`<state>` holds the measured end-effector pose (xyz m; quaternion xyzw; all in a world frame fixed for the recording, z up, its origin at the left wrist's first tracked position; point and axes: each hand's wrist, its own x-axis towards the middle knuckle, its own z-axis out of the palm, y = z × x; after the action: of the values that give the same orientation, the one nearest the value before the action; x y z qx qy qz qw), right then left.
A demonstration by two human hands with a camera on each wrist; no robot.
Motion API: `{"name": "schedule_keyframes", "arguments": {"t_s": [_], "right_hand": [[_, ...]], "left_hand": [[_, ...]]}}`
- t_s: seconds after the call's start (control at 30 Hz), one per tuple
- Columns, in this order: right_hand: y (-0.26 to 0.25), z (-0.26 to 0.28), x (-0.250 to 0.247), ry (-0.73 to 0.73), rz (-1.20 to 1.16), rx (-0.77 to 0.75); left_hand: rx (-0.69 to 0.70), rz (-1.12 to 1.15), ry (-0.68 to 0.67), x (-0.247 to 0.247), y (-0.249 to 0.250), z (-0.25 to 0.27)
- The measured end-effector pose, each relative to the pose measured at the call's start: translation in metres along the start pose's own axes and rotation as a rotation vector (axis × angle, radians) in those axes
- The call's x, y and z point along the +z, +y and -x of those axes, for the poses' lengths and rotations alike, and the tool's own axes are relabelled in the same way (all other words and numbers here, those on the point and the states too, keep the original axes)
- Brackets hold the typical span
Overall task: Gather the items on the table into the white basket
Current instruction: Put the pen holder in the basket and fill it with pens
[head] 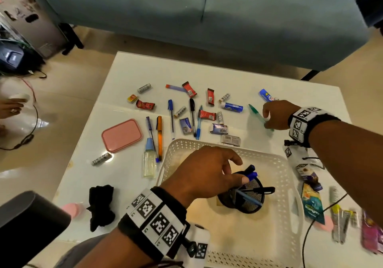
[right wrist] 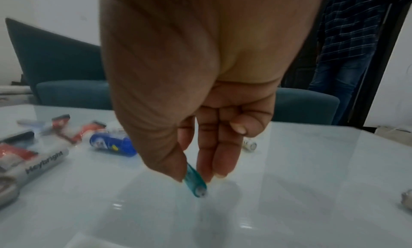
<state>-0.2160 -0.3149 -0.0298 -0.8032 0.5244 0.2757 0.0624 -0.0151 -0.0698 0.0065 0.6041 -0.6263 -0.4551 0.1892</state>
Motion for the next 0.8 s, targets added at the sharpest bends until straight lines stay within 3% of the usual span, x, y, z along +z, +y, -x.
{"name": "schedule_keyframes", "arguments": {"t_s": [0.23,0.4,0.53,0.63,0.8], "right_hand": [[-0.006,0.104,-0.043,0.355,-0.497,0.03],[-0.04,0.216,-0.016,0.727,-0.84,0.096],[-0.077,0.259,0.026,0.802,-0.915,0.081],[-0.087,0.257,0.044,0.821,-0.916,0.008],[-0.075,0.244,0.046,0.885,-0.933,-0.069]], "left_hand": [[-0.018,0.033,0.052,-0.006,-0.003,0.0],[-0.051,0.034,0.088,-0.002,-0.003,0.001],[-0.093,0.003,0.163,-0.001,-0.004,-0.001],[-0.125,-0.029,0.252,-0.01,-0.01,0.002],[-0.245,0.145,0.475,-0.048,-0.037,0.003]]}}
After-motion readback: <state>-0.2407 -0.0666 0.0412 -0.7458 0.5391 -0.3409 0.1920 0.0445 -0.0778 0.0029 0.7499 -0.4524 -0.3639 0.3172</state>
